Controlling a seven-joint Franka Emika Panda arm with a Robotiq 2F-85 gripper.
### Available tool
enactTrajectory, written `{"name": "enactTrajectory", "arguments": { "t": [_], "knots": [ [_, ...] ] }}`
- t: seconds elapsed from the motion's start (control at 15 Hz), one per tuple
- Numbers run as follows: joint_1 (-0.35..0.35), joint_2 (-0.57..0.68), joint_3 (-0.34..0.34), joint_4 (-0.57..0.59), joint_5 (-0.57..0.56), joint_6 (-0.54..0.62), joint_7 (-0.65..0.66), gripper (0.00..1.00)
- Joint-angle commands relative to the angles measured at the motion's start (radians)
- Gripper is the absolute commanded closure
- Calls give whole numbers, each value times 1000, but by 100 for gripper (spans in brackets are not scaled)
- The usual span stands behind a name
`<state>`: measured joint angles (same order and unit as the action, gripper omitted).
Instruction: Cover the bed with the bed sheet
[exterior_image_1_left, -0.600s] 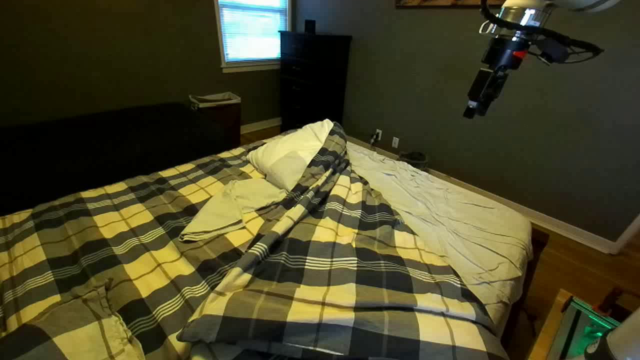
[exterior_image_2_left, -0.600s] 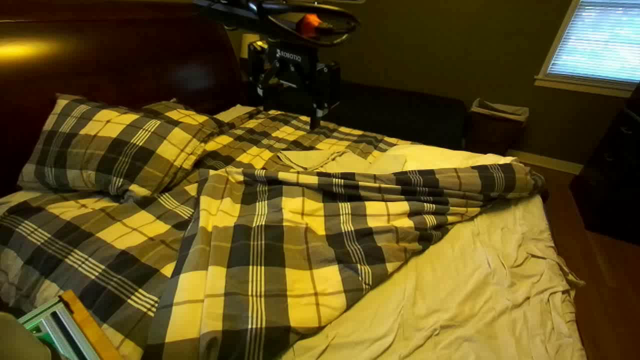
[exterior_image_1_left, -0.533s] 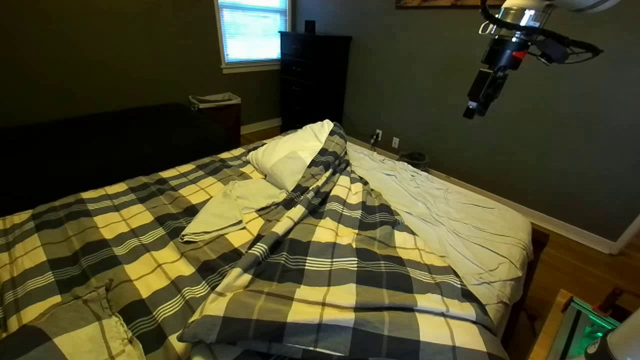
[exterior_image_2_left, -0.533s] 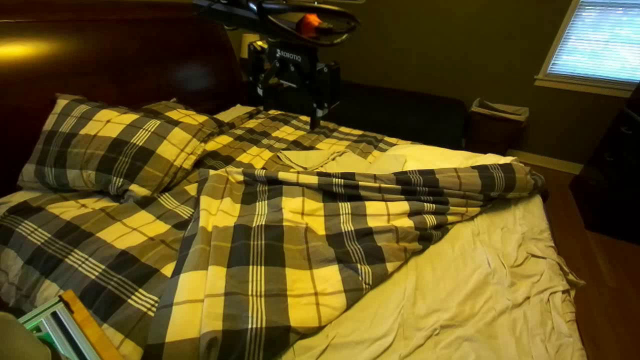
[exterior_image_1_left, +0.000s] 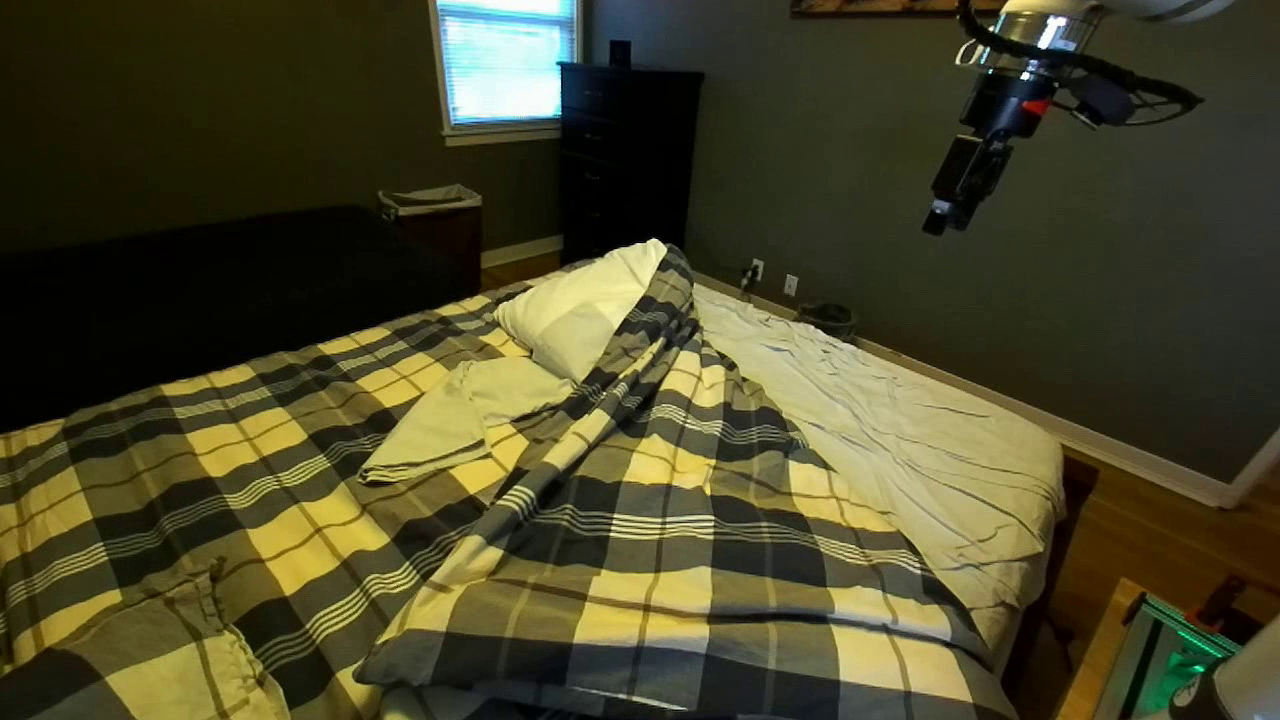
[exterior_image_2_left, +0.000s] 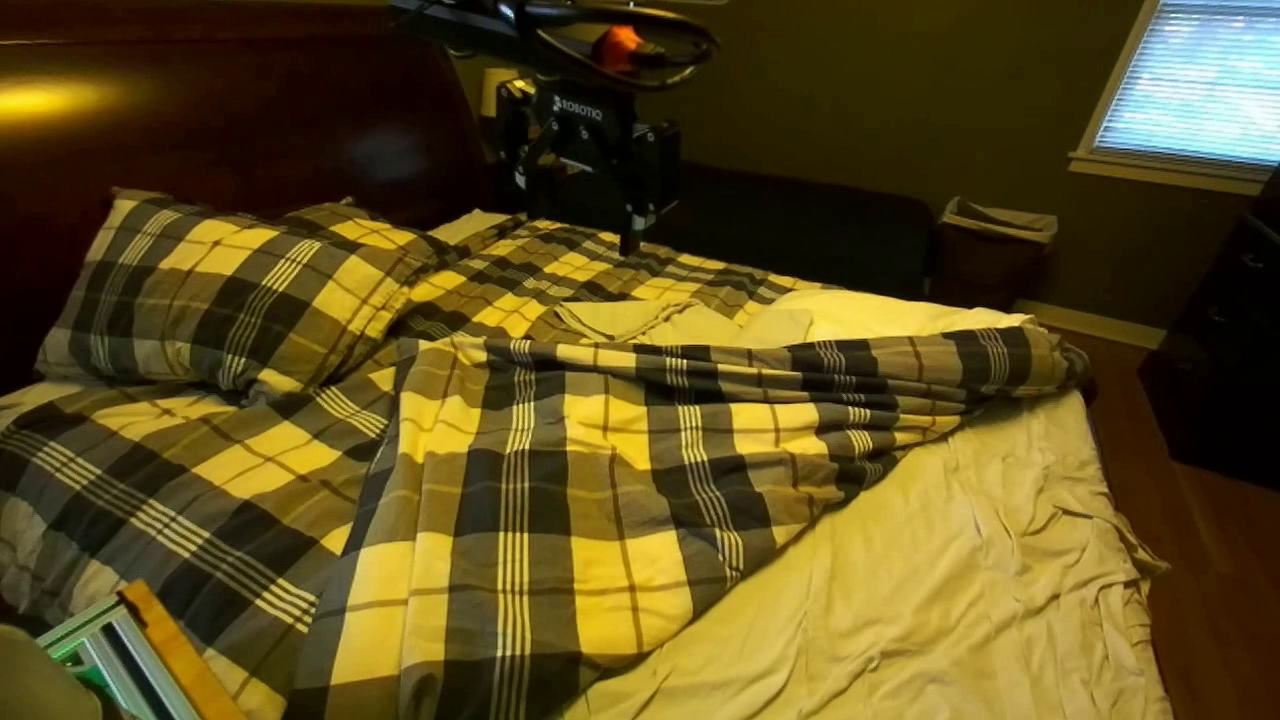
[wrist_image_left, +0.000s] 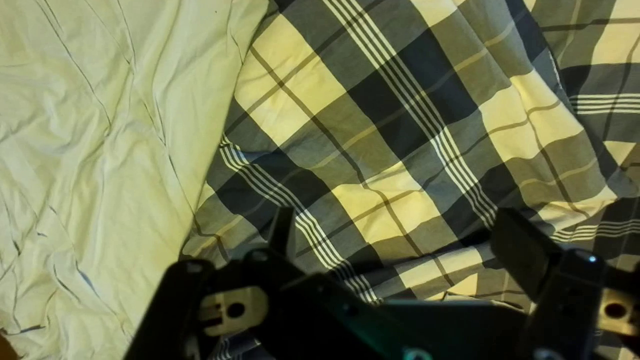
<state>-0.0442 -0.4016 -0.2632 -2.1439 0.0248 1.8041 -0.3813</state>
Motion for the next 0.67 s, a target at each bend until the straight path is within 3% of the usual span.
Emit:
{"name": "enactTrajectory", "arguments": {
  "t": [0.0, 0.13, 0.33, 0.6],
  "knots": [
    [18, 161, 58, 157, 53, -24, 79, 0],
    [34, 247, 105, 245, 84, -74, 141, 0],
    [51, 395, 193, 392, 106, -155, 341, 0],
    [89, 595, 273, 549, 63, -72, 678, 0]
  ]
}}
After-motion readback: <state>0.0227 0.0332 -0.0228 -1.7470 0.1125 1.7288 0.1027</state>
